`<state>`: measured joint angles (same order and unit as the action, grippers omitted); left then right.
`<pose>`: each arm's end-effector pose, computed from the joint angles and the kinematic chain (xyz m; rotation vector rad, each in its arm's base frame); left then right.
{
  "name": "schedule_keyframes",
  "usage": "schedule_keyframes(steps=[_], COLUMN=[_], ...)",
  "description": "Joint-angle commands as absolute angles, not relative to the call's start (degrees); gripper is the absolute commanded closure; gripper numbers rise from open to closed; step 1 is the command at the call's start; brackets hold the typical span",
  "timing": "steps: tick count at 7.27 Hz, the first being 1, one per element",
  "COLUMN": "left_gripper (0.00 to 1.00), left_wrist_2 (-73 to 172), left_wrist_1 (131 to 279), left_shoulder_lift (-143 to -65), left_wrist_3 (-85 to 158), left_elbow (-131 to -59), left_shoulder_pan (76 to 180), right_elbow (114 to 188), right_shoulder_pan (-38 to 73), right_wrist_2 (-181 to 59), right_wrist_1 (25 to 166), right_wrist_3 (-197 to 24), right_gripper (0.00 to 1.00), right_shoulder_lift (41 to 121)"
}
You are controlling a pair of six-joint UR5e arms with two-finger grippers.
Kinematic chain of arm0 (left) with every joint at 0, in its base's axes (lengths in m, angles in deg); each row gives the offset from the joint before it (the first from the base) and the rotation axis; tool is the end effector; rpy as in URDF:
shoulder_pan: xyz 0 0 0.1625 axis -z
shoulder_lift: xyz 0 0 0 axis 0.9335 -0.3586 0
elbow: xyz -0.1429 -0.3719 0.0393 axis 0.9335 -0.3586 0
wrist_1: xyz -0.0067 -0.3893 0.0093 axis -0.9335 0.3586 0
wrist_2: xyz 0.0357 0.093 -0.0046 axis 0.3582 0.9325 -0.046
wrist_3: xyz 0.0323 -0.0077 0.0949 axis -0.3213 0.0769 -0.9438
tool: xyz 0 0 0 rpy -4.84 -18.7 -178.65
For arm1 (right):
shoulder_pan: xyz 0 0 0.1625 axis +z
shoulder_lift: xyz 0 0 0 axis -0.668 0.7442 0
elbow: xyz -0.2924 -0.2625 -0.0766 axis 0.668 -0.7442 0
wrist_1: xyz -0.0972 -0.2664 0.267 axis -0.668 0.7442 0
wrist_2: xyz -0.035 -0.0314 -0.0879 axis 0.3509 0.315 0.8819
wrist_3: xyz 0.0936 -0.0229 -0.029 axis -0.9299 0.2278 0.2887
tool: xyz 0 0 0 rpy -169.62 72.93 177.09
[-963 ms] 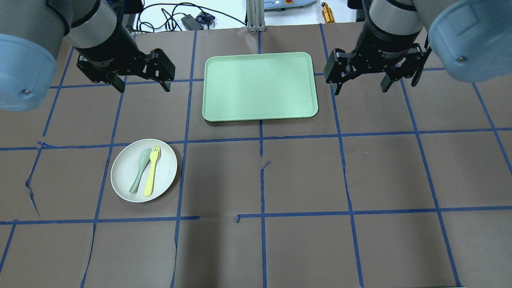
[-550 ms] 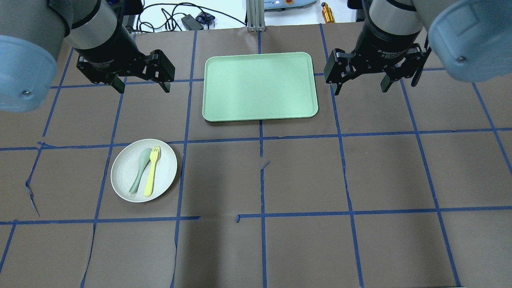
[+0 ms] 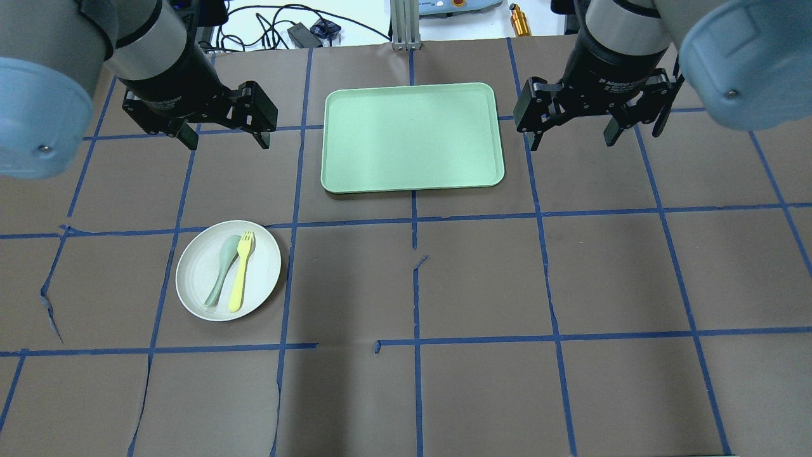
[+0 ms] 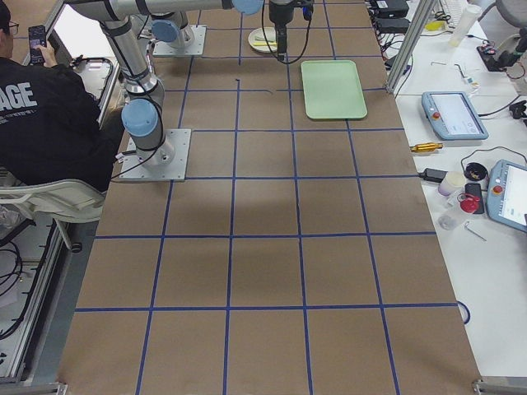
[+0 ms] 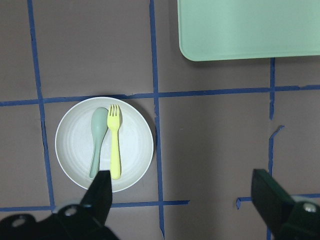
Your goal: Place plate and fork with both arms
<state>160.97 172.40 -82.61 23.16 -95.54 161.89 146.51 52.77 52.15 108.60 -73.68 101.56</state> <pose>-0.1565 -0.4573 0.4772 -0.0478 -3.1331 0.1866 0.1710 -0.4523 0.4775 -0.0343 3.1371 -0.0484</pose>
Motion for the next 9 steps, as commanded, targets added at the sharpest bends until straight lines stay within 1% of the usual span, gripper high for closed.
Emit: schedule_keyframes(steps=[1,6,7,8,9], left_gripper=[0.00,0.00,0.00,0.00,0.01], left_wrist_2=[160.97,161.06,161.67,165.24,164.75], left_wrist_1=[172.31,172.40,171.79,170.22,158.80], left_shoulder_lift=[-82.60,-83.13,-83.65,-84.36,-84.97], left_wrist_3=[23.06,22.80,22.19,19.92,14.07], left_elbow=[-95.68,-95.85,-97.94,-102.32,-109.15], left_shoulder_pan=[161.89,161.89,159.54,154.56,148.76], right_elbow=[146.48,146.56,146.56,146.65,146.74], right_shoulder_pan=[52.75,52.75,52.75,52.75,52.75], right_wrist_2=[52.16,52.25,52.34,52.34,52.25], right_wrist_1=[108.63,108.63,108.63,108.63,108.63], right_wrist_3=[-73.68,-73.59,-73.59,-73.59,-73.59], right_gripper=[0.00,0.00,0.00,0.00,0.00], right_shoulder_lift=[101.56,101.47,101.47,101.47,101.47])
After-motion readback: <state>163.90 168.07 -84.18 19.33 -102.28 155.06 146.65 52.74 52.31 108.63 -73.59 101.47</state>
